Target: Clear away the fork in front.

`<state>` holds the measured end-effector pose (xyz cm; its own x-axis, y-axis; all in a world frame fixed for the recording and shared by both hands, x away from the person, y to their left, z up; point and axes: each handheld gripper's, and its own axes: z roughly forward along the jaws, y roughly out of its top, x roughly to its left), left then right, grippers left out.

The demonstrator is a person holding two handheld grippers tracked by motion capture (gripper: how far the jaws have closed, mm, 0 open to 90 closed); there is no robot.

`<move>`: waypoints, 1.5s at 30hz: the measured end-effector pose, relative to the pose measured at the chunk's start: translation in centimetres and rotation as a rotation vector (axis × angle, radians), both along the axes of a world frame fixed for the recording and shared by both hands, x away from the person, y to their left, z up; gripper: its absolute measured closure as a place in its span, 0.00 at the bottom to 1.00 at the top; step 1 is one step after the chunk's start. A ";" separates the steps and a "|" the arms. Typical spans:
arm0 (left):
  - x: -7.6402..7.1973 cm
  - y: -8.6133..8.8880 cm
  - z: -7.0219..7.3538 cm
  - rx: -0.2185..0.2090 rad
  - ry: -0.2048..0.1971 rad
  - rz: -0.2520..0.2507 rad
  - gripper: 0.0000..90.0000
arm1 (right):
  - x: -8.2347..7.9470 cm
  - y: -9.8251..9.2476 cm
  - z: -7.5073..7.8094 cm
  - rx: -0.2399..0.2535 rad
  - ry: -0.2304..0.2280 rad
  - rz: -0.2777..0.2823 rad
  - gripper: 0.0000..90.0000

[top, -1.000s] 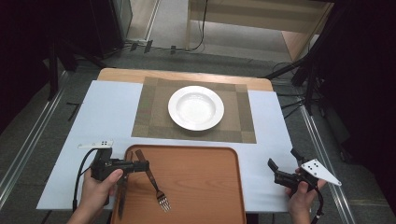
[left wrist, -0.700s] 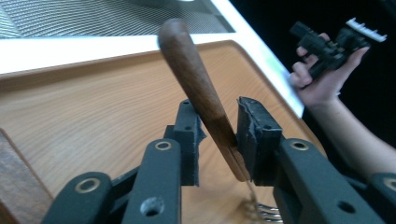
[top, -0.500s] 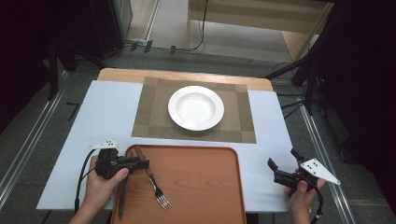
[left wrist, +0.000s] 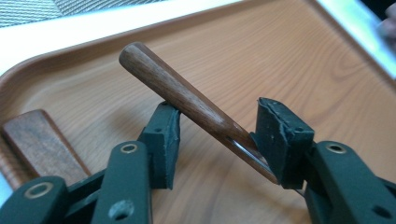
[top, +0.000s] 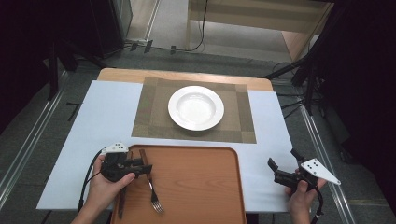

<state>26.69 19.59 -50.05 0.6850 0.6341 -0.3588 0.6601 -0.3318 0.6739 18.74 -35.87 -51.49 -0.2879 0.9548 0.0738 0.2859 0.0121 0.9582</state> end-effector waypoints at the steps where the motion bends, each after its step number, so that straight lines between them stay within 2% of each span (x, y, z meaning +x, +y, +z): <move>1: 0.0 -0.1 0.0 0.013 -0.004 0.002 0.53 | 0.0 0.0 0.0 0.000 0.000 0.000 0.00; 4: -0.2 -0.4 -0.1 0.054 -0.011 -0.006 0.52 | 0.0 0.0 0.0 -0.001 -0.001 0.002 0.00; 7: -0.4 -0.6 0.0 0.101 -0.042 0.000 0.50 | 0.0 0.0 0.0 0.005 0.002 0.000 0.00; 9: -0.5 -0.7 0.2 0.118 -0.054 0.005 0.46 | 0.0 0.0 0.0 0.006 0.002 0.001 0.00; 11: -0.7 -0.7 0.5 0.125 -0.075 0.013 0.46 | 0.0 0.0 0.0 0.005 0.001 0.000 0.00; 12: -0.9 -0.6 0.8 0.112 -0.084 0.011 0.50 | 0.0 0.0 0.0 0.005 0.002 0.001 0.00; 14: -1.2 -0.6 1.2 0.090 -0.090 0.000 0.69 | 0.0 0.0 0.0 0.005 0.000 0.001 0.00; 17: -1.7 -1.3 1.3 0.076 -0.070 -0.093 0.92 | 0.0 0.0 0.0 0.005 0.001 0.001 0.00; 19: -2.2 -2.0 1.3 0.085 -0.077 -0.137 0.99 | 0.0 0.0 0.0 0.002 -0.001 0.004 0.00; 21: -2.5 -2.7 1.3 0.099 -0.088 -0.155 0.99 | 0.0 0.0 0.0 0.003 -0.002 0.004 0.00; 23: -2.8 -3.4 1.1 0.135 -0.091 -0.176 0.99 | 0.0 0.0 0.0 0.005 0.000 0.003 0.00; 28: -3.0 -4.0 0.6 0.189 -0.087 -0.207 0.99 | 0.0 0.0 0.0 0.000 -0.001 0.007 0.00; 35: -2.7 -2.7 0.5 0.185 -0.070 -0.192 0.99 | 0.0 0.1 0.0 -0.003 -0.001 0.008 0.00; 45: -2.5 -1.4 0.5 0.200 -0.059 -0.187 0.99 | 0.0 0.1 0.0 -0.007 0.000 0.008 0.00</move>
<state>24.20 18.21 -49.51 0.8129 0.5487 -0.1950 0.5363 -0.5749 0.6180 18.78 -35.77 -51.53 -0.2960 0.9528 0.0671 0.2855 0.0212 0.9581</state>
